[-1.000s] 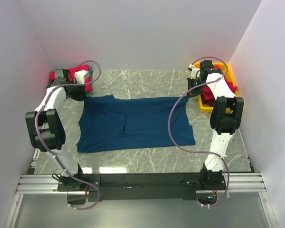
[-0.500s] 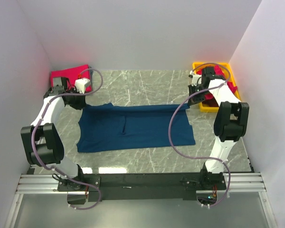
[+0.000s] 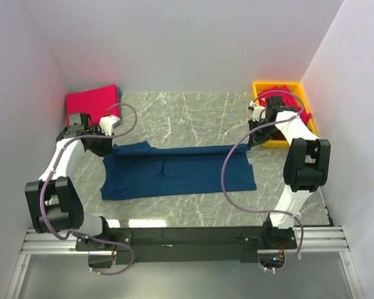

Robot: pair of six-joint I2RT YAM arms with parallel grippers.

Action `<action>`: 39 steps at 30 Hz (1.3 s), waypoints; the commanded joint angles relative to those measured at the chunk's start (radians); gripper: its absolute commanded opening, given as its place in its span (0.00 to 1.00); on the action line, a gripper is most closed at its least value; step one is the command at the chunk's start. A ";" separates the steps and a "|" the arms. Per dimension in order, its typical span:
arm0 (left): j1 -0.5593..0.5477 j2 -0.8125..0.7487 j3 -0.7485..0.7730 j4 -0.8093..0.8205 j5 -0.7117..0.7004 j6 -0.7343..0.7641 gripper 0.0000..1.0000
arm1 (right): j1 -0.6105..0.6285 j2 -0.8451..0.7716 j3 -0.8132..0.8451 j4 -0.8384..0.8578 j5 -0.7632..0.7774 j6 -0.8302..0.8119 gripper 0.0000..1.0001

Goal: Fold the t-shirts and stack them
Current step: Fold the tshirt

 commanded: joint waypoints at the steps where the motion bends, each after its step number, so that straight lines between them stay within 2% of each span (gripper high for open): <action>1: 0.010 -0.042 -0.033 -0.018 -0.015 0.044 0.00 | -0.012 -0.057 -0.035 0.040 0.017 -0.025 0.00; 12: 0.007 0.033 -0.142 0.010 -0.020 0.036 0.01 | -0.012 0.006 -0.078 0.069 0.010 -0.017 0.00; 14: 0.007 0.051 -0.140 -0.004 -0.024 0.044 0.04 | -0.008 0.021 -0.069 0.042 -0.002 -0.025 0.00; 15: 0.007 0.054 -0.139 -0.019 -0.018 0.055 0.09 | -0.009 0.031 -0.066 0.029 -0.003 -0.034 0.03; 17: 0.010 0.047 -0.125 -0.070 -0.010 0.088 0.22 | -0.012 0.012 -0.067 -0.006 -0.003 -0.049 0.23; 18: 0.012 0.037 -0.122 -0.084 0.000 0.101 0.27 | -0.015 0.000 -0.072 -0.014 0.000 -0.066 0.29; 19: 0.016 0.011 -0.111 -0.100 0.011 0.113 0.38 | -0.017 -0.017 -0.080 -0.027 0.000 -0.075 0.35; 20: 0.027 -0.002 -0.100 -0.122 0.025 0.140 0.41 | -0.025 -0.052 -0.081 -0.034 0.003 -0.083 0.44; 22: 0.042 -0.029 -0.053 -0.179 0.063 0.159 0.46 | -0.026 -0.081 -0.069 -0.049 0.018 -0.100 0.50; 27: 0.046 -0.007 0.062 -0.145 0.069 0.069 0.50 | -0.009 -0.072 0.021 -0.081 -0.006 -0.080 0.48; 34: 0.046 0.192 0.200 0.004 0.014 -0.183 0.53 | 0.057 0.029 0.062 -0.051 -0.011 -0.034 0.35; 39: 0.046 0.309 0.277 0.047 -0.009 -0.252 0.55 | 0.115 0.080 0.074 -0.026 -0.031 0.003 0.34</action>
